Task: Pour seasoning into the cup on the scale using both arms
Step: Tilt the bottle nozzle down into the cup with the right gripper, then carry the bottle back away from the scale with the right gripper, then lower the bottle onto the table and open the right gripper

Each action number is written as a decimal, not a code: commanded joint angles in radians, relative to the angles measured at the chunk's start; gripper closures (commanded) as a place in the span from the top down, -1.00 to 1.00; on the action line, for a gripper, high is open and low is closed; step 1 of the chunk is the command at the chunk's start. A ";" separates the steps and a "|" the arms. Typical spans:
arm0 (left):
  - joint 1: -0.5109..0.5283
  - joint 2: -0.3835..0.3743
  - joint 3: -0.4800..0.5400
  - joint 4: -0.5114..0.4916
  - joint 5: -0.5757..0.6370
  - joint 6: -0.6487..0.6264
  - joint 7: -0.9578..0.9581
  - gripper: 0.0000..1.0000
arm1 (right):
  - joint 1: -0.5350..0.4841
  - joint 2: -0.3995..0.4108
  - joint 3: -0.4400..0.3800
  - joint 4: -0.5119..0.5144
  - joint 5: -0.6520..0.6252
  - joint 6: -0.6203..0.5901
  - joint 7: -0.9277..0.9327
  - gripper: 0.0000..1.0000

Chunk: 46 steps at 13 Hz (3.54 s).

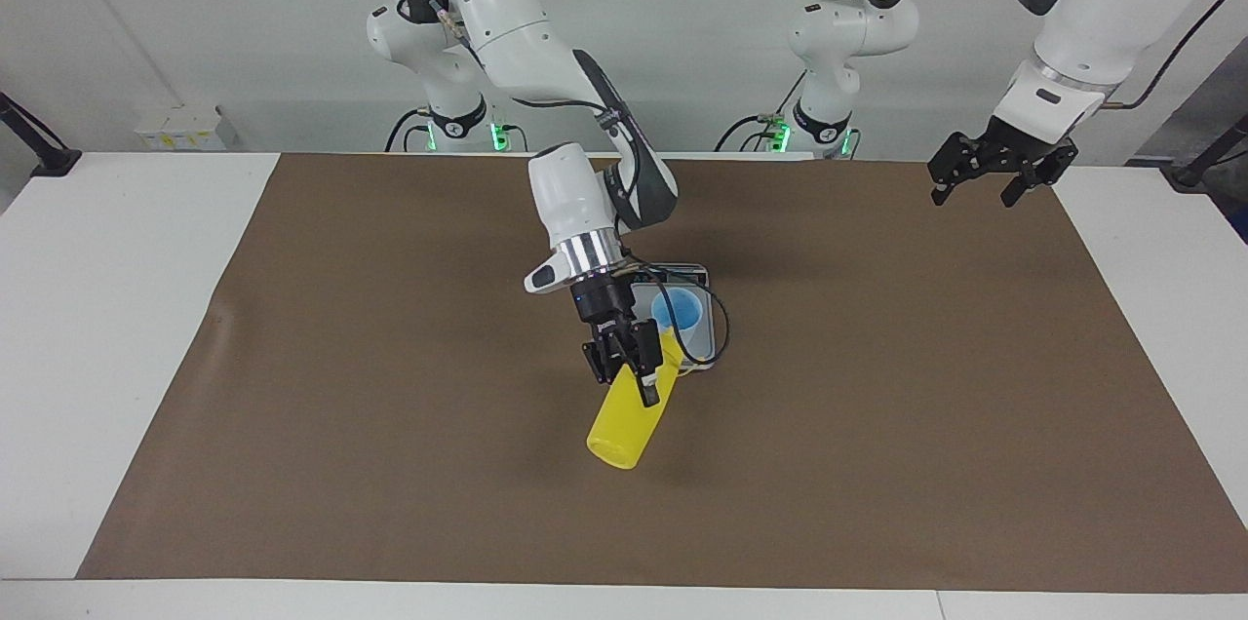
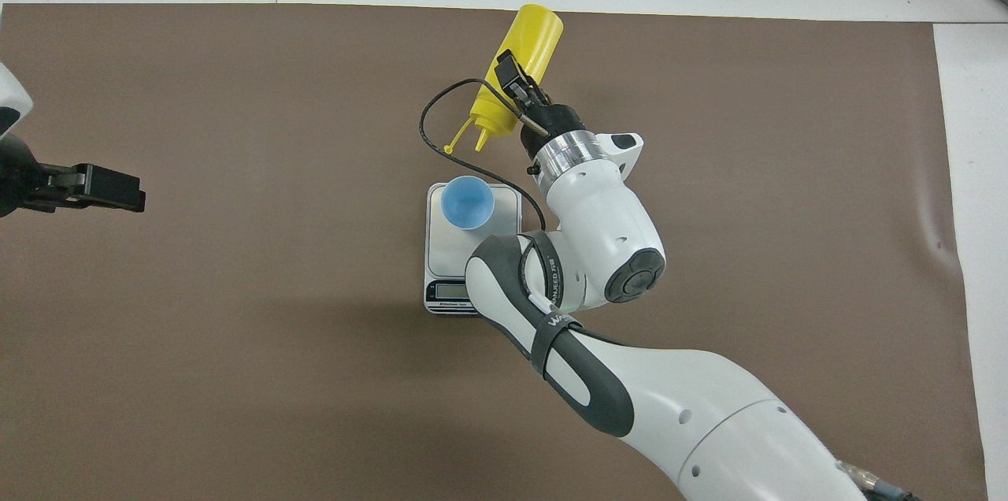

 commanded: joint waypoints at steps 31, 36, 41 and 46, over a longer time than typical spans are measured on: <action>0.017 -0.029 -0.008 -0.031 -0.018 0.008 0.013 1.00 | -0.223 -0.348 -0.206 0.027 -0.180 -1.183 -0.057 -1.00; 0.017 -0.028 -0.008 -0.030 -0.018 0.008 0.013 1.00 | -0.258 -0.370 -0.273 0.046 -0.172 -1.430 0.042 -1.00; 0.017 -0.029 -0.008 -0.031 -0.018 0.008 0.013 1.00 | -0.388 -0.326 -0.272 0.104 -0.098 -1.654 0.111 -1.00; 0.017 -0.029 -0.008 -0.030 -0.018 0.008 0.013 1.00 | -0.514 -0.192 -0.266 0.190 0.062 -1.787 0.120 -1.00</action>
